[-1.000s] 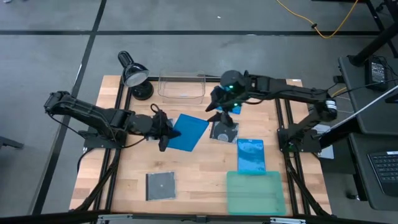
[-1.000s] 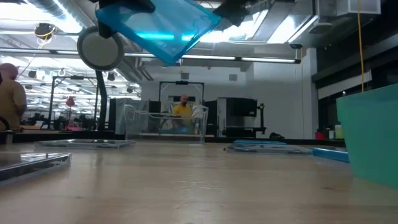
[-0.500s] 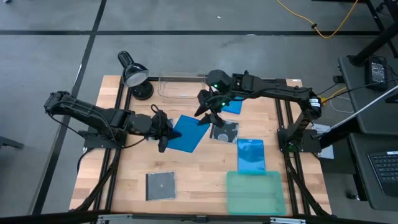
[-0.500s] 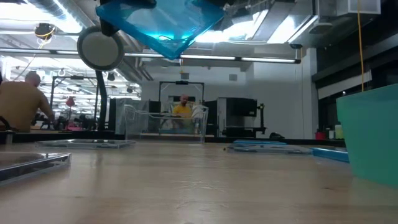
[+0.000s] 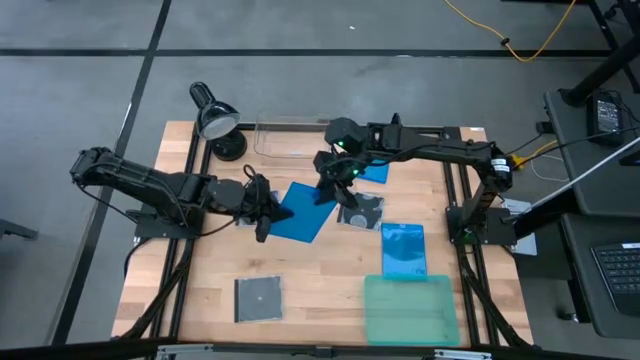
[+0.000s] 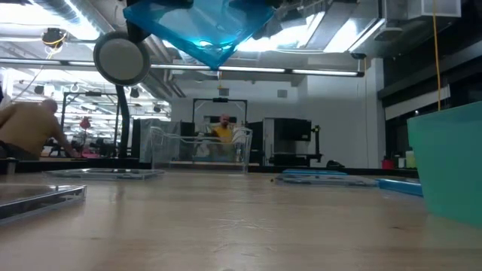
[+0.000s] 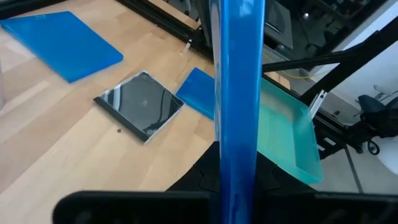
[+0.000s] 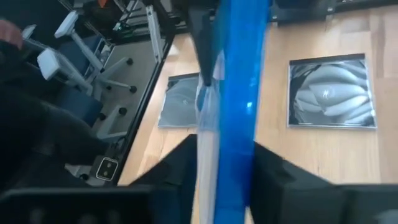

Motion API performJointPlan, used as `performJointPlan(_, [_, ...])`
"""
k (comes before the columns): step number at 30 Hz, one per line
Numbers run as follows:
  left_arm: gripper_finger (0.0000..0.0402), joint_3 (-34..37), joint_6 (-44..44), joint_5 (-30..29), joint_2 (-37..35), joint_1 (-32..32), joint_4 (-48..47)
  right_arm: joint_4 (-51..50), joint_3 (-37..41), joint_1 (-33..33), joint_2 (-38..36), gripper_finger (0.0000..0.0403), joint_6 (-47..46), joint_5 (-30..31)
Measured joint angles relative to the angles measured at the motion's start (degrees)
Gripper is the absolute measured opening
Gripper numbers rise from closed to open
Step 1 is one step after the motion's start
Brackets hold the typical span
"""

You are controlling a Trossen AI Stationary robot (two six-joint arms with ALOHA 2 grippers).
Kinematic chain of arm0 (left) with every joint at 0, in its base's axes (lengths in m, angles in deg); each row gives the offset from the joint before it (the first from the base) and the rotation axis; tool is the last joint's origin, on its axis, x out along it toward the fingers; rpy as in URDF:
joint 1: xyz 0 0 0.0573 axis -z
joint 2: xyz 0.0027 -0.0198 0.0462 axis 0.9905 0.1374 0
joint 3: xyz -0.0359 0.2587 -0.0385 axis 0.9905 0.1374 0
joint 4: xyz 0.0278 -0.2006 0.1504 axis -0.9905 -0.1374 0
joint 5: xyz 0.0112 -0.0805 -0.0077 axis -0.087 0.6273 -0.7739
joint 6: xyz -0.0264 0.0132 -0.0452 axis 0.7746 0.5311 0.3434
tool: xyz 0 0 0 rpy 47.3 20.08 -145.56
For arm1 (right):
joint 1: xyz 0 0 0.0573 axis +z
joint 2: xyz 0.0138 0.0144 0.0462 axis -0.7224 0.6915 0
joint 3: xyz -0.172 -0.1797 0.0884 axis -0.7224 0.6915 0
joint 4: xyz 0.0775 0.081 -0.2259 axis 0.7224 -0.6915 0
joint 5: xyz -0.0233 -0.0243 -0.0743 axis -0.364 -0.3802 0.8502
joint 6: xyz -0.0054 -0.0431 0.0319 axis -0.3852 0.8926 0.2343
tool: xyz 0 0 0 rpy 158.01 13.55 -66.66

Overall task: Pick & place jewel cases by type
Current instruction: Put the bottom left blue cd case into the green bin

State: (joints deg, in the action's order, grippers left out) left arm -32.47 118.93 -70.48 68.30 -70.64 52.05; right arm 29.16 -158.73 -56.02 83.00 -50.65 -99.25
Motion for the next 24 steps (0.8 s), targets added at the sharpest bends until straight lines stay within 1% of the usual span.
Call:
performJointPlan(3, [0.0029, 0.0, -0.3, 0.3, 0.0, 0.0, 0.1, 0.0, 0.0, -0.2, 0.0, 0.0057, -0.1, 0.0])
performJointPlan(4, [0.0033, 0.0, -0.6, 0.7, 0.0, 0.0, 0.0, 0.0, 0.0, -0.2, 0.0, 0.0052, 0.0, 0.0])
performJointPlan(8, [0.0047, 0.0, -0.9, 2.3, 0.0, 0.0, 0.1, 0.0, 0.0, -0.2, 0.0, 0.0052, 1.0, 0.0])
performJointPlan(11, [0.0058, 0.0, -0.6, 3.3, -1.4, 0.0, 0.0, -0.5, -0.5, -0.2, 0.0, 0.0052, 1.3, -0.1])
performJointPlan(14, [0.0073, 0.0, -0.8, 3.8, -4.8, 0.0, -0.8, -2.9, -2.3, -0.2, -0.2, 0.0052, 1.9, -0.1])
performJointPlan(16, [0.0084, 0.0, -0.8, 2.9, -8.0, 0.0, -2.2, -5.1, -3.9, -0.2, -0.1, 0.0052, 2.3, 0.5])
performJointPlan(20, [0.0103, 0.0, -0.8, -0.6, -15.1, 0.0, -7.0, -10.4, -8.8, -0.2, -0.2, 0.0052, 3.9, 5.4])
performJointPlan(24, [0.0112, 0.0, -0.8, -3.0, -21.0, 0.2, -9.9, -19.0, -13.7, -0.2, -0.1, 0.0052, 2.6, 10.3])
